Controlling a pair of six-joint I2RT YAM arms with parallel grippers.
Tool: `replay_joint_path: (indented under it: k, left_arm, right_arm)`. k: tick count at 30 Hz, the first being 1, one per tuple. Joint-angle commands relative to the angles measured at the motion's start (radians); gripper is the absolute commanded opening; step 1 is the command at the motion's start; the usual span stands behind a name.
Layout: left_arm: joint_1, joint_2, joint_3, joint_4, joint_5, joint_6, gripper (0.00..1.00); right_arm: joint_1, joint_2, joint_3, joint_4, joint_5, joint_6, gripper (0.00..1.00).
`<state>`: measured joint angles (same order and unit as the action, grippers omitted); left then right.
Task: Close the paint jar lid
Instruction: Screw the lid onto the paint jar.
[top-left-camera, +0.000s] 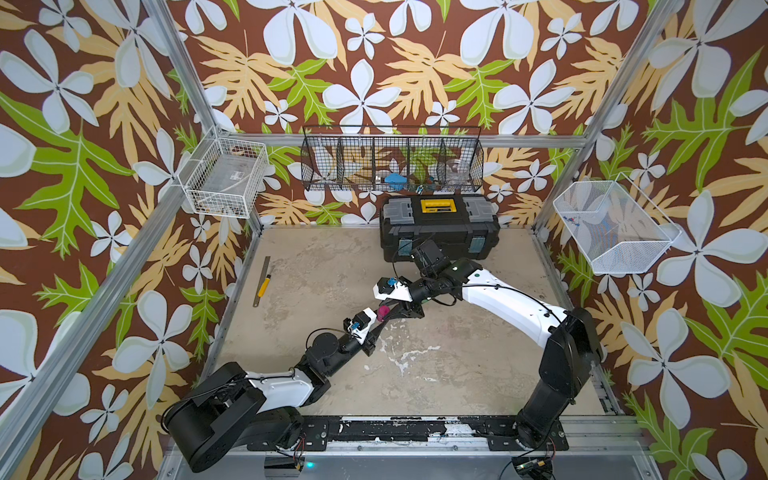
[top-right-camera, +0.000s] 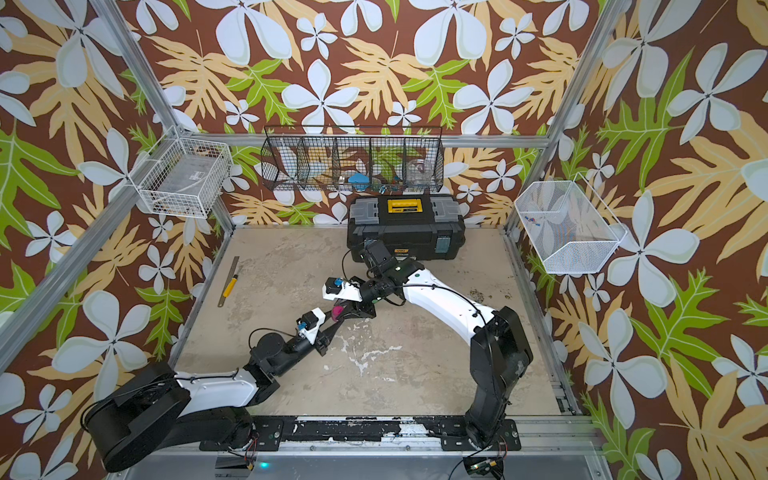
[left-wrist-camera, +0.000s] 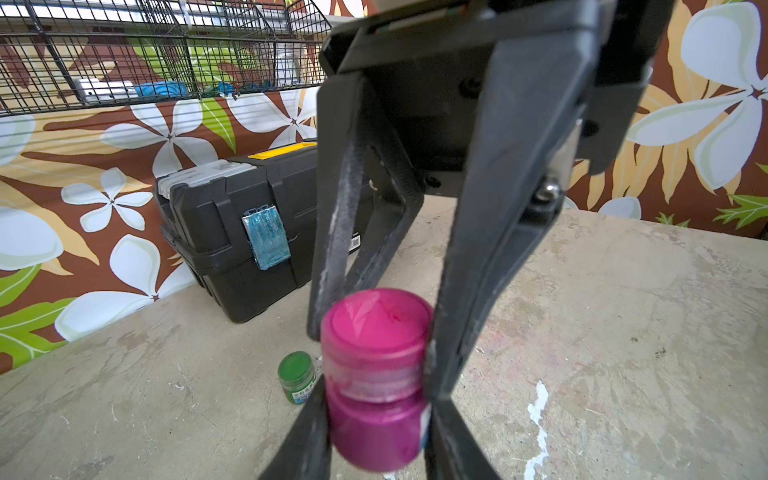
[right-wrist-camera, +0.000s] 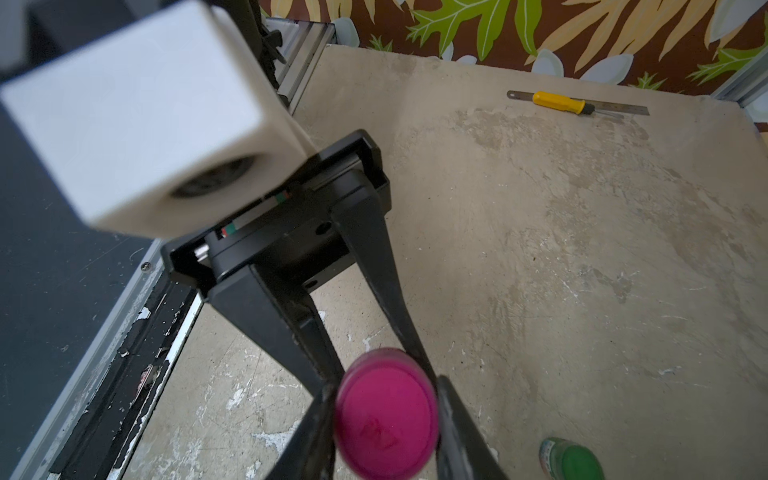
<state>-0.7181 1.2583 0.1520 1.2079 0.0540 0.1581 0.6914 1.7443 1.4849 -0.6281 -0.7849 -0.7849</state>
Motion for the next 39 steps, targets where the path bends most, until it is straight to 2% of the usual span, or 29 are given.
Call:
replay_joint_path:
  k: [1, 8, 13, 20, 31, 35, 39]
  left_arm:
    - [-0.001, 0.000, 0.004, 0.035, 0.013, 0.002, 0.04]
    - [-0.001, -0.002, 0.004, 0.035, 0.014, 0.001, 0.04]
    - [-0.001, -0.002, 0.004, 0.035, 0.014, 0.002, 0.04]
    - [-0.001, 0.000, 0.005, 0.035, 0.014, 0.000, 0.04]
    - [-0.001, 0.001, 0.006, 0.034, 0.014, 0.000, 0.04]
    - [-0.001, 0.000, 0.006, 0.035, 0.014, 0.000, 0.04]
    - [-0.001, 0.001, 0.006, 0.035, 0.014, 0.000, 0.04]
  right_arm:
    - [0.015, -0.013, -0.004, 0.028, 0.090, 0.064, 0.32]
    - [0.062, -0.047, -0.027, 0.079, 0.248, 0.186, 0.25]
    - [0.088, -0.061, -0.033, 0.113, 0.351, 0.322, 0.20]
    - [0.133, -0.058, -0.044, 0.123, 0.501, 0.469, 0.19]
    - [0.232, -0.077, -0.080, 0.147, 0.732, 0.786, 0.19]
    - [0.267, -0.069, -0.058, 0.113, 0.786, 0.888, 0.19]
    - [0.270, -0.053, -0.034, 0.072, 0.782, 0.998, 0.19]
